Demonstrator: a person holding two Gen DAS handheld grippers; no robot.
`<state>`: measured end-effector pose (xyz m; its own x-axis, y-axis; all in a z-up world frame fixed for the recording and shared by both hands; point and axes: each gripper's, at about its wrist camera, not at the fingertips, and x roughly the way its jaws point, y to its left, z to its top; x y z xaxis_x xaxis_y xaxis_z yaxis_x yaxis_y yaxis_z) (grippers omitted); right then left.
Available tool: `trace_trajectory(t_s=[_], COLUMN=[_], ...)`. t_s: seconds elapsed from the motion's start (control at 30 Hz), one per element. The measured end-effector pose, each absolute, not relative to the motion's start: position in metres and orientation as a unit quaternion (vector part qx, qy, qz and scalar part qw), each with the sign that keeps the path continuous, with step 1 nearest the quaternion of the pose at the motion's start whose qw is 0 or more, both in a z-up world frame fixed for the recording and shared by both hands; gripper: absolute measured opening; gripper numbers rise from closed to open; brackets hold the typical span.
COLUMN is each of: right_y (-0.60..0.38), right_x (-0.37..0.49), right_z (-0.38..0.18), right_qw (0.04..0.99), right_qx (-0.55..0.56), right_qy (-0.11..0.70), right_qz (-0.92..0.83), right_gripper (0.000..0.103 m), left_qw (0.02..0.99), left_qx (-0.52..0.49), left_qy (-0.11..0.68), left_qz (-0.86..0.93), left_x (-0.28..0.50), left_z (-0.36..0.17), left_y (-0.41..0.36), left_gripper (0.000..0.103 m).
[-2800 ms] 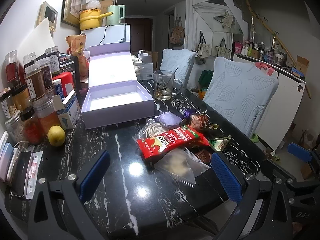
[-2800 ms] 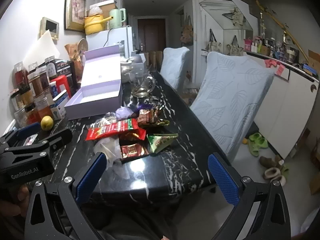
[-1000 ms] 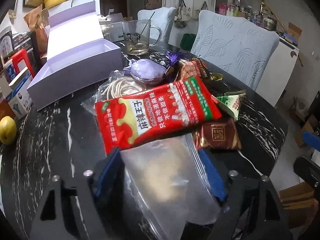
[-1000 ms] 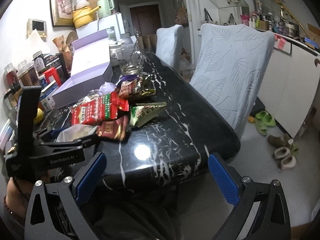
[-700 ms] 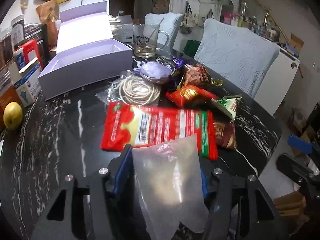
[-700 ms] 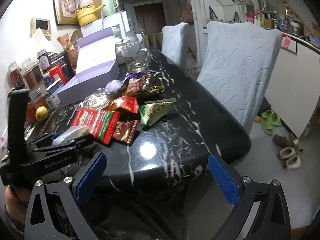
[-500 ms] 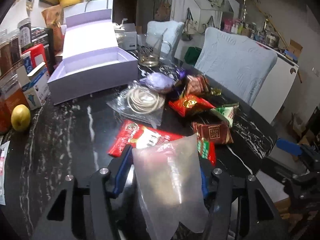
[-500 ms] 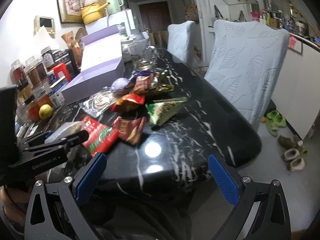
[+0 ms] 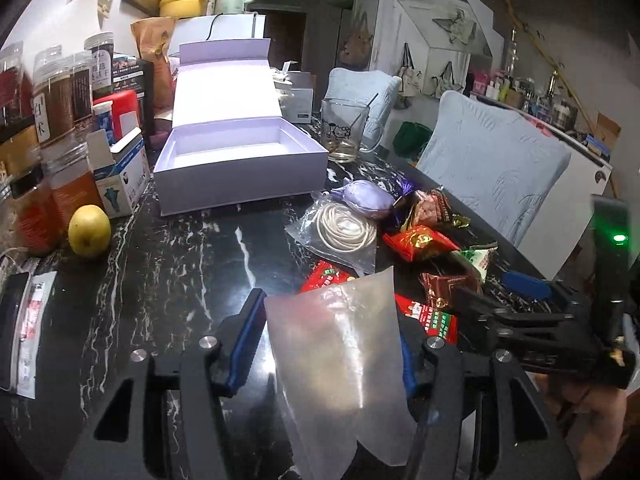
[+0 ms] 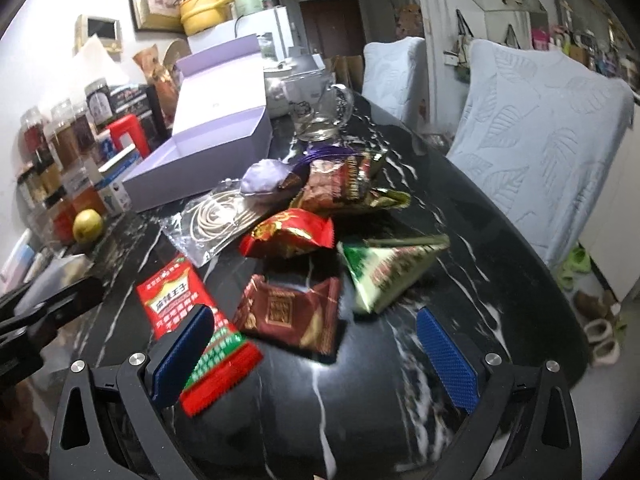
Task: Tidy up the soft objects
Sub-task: 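Grasp the brown chocolate packet with the right tool while the left tool holds the bag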
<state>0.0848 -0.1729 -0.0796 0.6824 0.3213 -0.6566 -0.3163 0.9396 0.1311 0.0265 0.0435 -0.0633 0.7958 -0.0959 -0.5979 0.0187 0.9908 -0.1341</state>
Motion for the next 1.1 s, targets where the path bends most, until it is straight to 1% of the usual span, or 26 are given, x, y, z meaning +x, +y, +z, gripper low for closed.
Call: trace_trajectory(t_s=[0.07,0.1,0.13,0.27,0.37,0.43,0.47,0.53,0.6,0.63,0.73,0.83,1.1], right_y=[-0.165,-0.161,-0.159,-0.150,-0.146,-0.142,-0.141,-0.139,-0.137,-0.136,-0.137,-0.141,-0.152], right_x=[0.092,0.096,0.099,0.101,0.098,0.095,0.093,0.092,0.091,0.090,0.088,0.085,0.069], right_z=[-0.084,-0.087,-0.089,-0.093,-0.094,-0.094,-0.094,-0.093,-0.092,-0.092,-0.092,-0.092,-0.075], right_qw=[0.914,0.912,0.910,0.913,0.918,0.920,0.920,0.919,0.919,0.919,0.919,0.919,0.927], right_qx=[-0.008,-0.012,-0.014,-0.046,-0.056,-0.063,-0.062,-0.062,-0.059,-0.059,-0.055,-0.042,-0.024], right_qy=[0.368,0.375,0.380,0.380,0.373,0.367,0.365,0.363,0.360,0.359,0.355,0.353,0.323], right_qz=[0.169,0.166,0.165,0.140,0.124,0.126,0.131,0.138,0.149,0.153,0.161,0.170,0.186], right_gripper=[0.101,0.095,0.091,0.086,0.076,0.064,0.061,0.043,0.032,0.024,0.015,0.011,0.011], left_qw=[0.945,0.945,0.945,0.944,0.944,0.944,0.944,0.945,0.945,0.945,0.946,0.946,0.947], left_qx=[-0.063,-0.062,-0.062,-0.065,-0.067,-0.067,-0.068,-0.068,-0.069,-0.069,-0.071,-0.072,-0.076], left_qy=[0.319,0.319,0.320,0.321,0.321,0.321,0.320,0.319,0.318,0.317,0.316,0.315,0.311], left_qz=[-0.031,-0.030,-0.030,-0.028,-0.028,-0.028,-0.028,-0.028,-0.027,-0.027,-0.026,-0.027,-0.032], left_x=[0.026,0.026,0.026,0.026,0.026,0.025,0.025,0.024,0.023,0.023,0.021,0.019,0.013], left_z=[-0.065,-0.065,-0.066,-0.068,-0.068,-0.068,-0.068,-0.068,-0.067,-0.067,-0.067,-0.066,-0.060], left_y=[0.044,0.044,0.045,0.046,0.047,0.047,0.047,0.048,0.048,0.049,0.050,0.051,0.050], left_gripper=[0.056,0.056,0.056,0.056,0.056,0.056,0.056,0.056,0.056,0.056,0.056,0.056,0.056])
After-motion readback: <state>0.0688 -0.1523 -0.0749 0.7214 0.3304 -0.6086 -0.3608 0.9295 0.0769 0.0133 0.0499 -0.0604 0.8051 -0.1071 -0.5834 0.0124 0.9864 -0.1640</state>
